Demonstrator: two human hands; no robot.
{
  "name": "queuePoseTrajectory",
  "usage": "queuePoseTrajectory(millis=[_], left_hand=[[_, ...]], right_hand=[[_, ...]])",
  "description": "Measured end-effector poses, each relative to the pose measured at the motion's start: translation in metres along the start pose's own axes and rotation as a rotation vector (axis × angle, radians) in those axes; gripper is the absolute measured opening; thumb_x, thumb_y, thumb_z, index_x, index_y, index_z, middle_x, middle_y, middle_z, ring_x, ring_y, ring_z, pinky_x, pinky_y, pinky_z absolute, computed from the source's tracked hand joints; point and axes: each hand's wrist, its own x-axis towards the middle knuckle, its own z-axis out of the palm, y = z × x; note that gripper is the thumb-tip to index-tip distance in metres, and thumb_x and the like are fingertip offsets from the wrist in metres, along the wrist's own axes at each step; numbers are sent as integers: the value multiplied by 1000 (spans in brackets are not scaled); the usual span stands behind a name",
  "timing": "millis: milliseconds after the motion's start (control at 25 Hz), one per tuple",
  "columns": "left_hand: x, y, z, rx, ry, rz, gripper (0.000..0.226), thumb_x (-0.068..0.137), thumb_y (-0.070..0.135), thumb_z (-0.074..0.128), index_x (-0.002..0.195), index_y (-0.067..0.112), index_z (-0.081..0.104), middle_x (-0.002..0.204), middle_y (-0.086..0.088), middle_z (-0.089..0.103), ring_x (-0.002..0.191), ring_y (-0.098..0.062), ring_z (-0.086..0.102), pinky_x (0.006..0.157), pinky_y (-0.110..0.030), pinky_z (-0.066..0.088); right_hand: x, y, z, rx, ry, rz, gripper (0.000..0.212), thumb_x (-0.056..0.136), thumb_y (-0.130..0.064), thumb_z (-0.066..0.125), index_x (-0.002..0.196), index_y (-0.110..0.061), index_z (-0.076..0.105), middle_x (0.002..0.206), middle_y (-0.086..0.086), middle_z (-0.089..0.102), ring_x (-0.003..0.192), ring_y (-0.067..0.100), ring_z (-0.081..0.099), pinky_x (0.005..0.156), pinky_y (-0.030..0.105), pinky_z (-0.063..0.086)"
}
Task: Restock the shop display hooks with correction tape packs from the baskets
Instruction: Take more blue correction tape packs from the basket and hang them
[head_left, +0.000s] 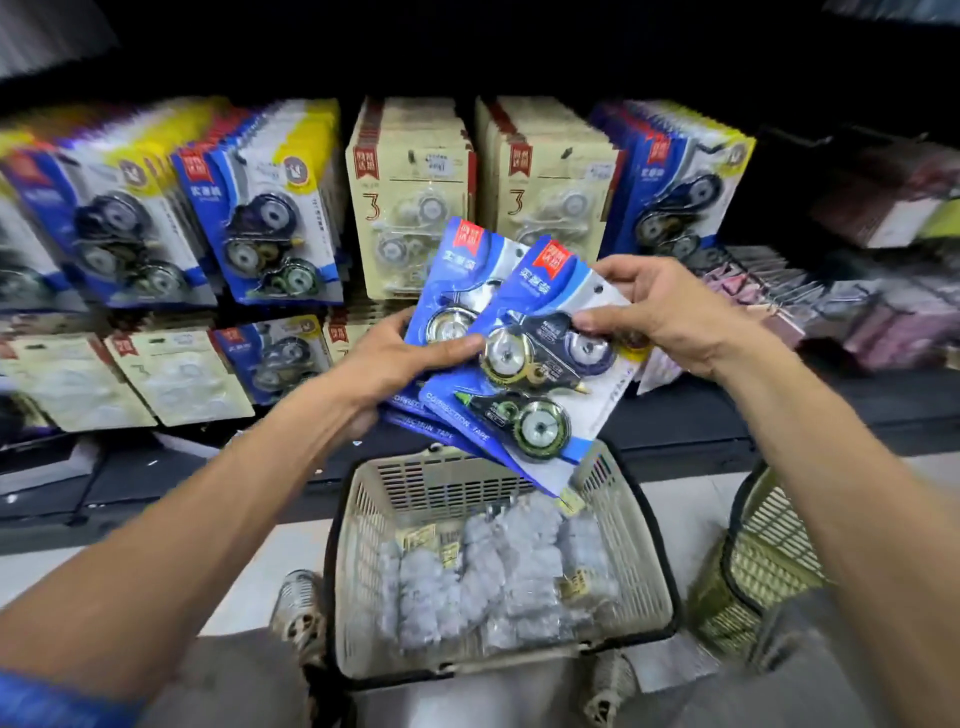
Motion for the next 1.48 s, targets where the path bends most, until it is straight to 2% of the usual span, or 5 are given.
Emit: queuePoseTrajectory(millis=[400,680,840,1160,1480], left_hand=[[34,5,34,-77,-179,-121,36,64,10,78,99,14,71,87,-7,79,67,-19,76,63,-32,63],[66,13,65,-262,80,-39,37,76,10,83,110,14,70,95,-9,79,77,-25,77,70,-42,64],[68,23,74,-344,122,54,69,56,26,89,120,15,69,103,-9,79,93,-29,77,87,-55,60],[74,14,78,-265,216,50,47,66,19,92,107,21,70,98,-4,80,96,-28,76,96,-56,56],[81,19,66,-205,207,79,50,65,22,91,110,20,70,96,-1,80,93,-26,76,95,-52,57]], right_hand=[[11,-3,-29,-97,192,-90,44,56,-16,84,96,-19,66,74,-8,70,67,5,66,62,18,55],[14,-1,-21,-59,667,105,56,74,-53,80,112,-20,56,103,-1,66,87,15,63,78,36,51],[4,-7,-16,310,361,69,43,70,-16,81,109,-9,64,101,9,77,86,21,73,79,36,61],[-11,20,-75,251,733,7,29,94,-26,68,120,-15,64,91,9,71,44,15,63,32,17,33],[-10,28,-112,241,838,-119,41,88,-6,72,124,-24,61,114,11,72,69,18,71,42,27,52]])
